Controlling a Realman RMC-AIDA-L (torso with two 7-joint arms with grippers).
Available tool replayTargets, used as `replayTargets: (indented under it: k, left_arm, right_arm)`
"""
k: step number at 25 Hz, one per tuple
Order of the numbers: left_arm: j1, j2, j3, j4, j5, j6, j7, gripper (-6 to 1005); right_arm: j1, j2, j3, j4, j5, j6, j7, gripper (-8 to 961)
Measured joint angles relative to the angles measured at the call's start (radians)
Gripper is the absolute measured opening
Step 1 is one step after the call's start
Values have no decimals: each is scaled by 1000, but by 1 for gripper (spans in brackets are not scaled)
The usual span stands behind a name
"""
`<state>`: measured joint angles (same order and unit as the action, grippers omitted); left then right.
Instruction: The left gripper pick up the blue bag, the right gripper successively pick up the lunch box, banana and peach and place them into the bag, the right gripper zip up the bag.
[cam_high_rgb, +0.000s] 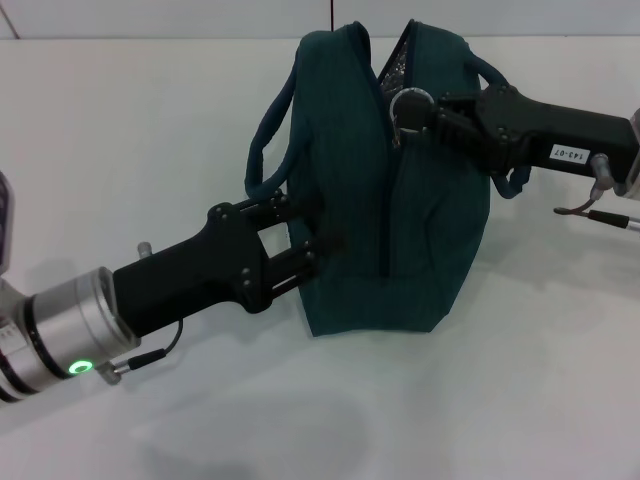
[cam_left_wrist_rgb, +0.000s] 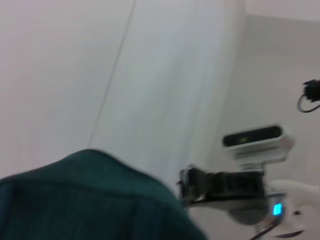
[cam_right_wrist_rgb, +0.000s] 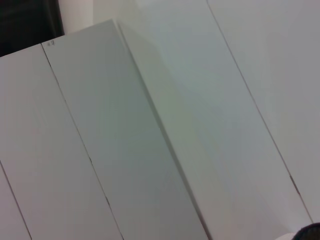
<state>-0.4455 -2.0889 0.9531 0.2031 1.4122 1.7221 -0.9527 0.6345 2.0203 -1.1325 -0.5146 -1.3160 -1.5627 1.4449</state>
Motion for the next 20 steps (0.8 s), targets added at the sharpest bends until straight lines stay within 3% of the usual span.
replayTargets:
  k: [10, 20]
  left_arm:
    - [-55, -17, -3, -149, -85, -106, 102, 515]
    - [-57, -14, -4, -157, -118, -110, 128, 489]
  right_arm:
    - [-1, 3, -4, 0, 0, 0, 0, 7]
    - [-5, 3, -2, -1, 0, 0, 0, 7]
